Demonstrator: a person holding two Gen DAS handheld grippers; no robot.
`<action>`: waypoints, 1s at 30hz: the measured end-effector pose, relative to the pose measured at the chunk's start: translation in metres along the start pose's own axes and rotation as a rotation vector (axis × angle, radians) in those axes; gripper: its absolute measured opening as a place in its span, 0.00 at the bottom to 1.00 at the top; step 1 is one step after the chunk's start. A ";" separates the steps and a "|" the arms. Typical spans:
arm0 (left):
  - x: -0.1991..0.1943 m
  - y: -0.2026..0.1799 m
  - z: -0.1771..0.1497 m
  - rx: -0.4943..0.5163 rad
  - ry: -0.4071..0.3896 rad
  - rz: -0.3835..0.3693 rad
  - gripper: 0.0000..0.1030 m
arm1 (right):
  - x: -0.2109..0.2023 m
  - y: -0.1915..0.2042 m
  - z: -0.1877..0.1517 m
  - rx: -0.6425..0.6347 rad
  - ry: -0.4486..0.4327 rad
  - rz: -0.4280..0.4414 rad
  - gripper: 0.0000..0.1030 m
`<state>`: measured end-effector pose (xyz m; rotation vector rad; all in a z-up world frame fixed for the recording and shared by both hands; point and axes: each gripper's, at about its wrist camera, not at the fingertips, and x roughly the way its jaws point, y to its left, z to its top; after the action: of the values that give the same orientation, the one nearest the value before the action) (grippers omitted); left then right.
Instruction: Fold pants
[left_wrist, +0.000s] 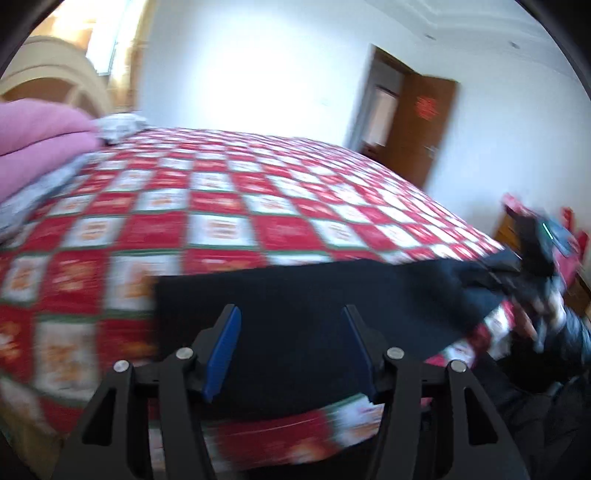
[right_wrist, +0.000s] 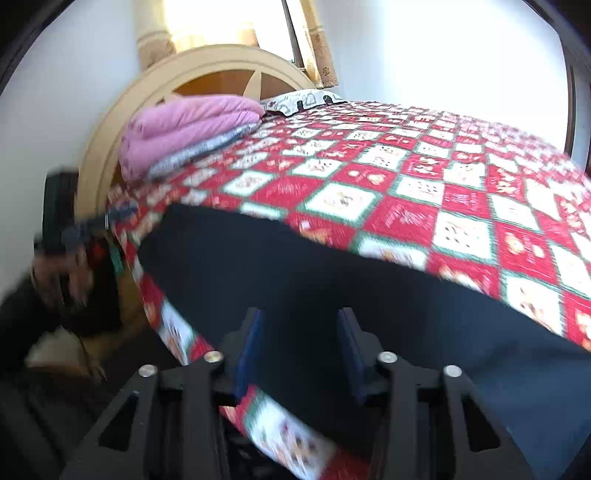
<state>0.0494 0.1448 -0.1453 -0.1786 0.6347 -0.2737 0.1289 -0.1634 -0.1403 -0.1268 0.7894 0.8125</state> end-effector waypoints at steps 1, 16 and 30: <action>0.011 -0.012 0.000 0.023 0.015 -0.026 0.57 | 0.010 -0.003 0.012 0.033 0.010 0.033 0.43; 0.079 -0.038 -0.038 -0.010 0.143 -0.257 0.57 | 0.134 -0.048 0.079 0.483 0.296 0.378 0.43; 0.078 -0.056 -0.042 0.125 0.127 -0.191 0.57 | 0.163 -0.060 0.079 0.569 0.414 0.412 0.27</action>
<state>0.0729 0.0648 -0.2084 -0.1017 0.7253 -0.5106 0.2854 -0.0760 -0.2046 0.4000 1.4412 0.9273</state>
